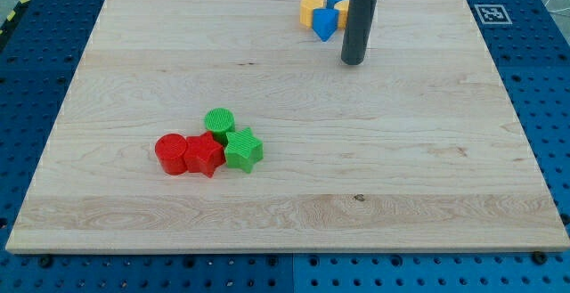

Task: Move the blue triangle slightly left

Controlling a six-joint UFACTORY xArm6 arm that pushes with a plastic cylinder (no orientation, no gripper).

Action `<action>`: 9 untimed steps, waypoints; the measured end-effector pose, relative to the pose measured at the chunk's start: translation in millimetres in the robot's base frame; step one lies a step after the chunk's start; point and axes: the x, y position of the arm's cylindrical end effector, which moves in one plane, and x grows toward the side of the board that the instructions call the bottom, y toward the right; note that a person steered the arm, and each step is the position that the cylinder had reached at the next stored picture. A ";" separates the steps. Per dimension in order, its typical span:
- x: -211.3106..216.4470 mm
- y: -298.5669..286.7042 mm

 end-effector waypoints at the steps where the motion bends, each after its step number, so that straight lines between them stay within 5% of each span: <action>1: 1.6 0.0; 4: -24.5 -33.1; 9: -78.1 -5.8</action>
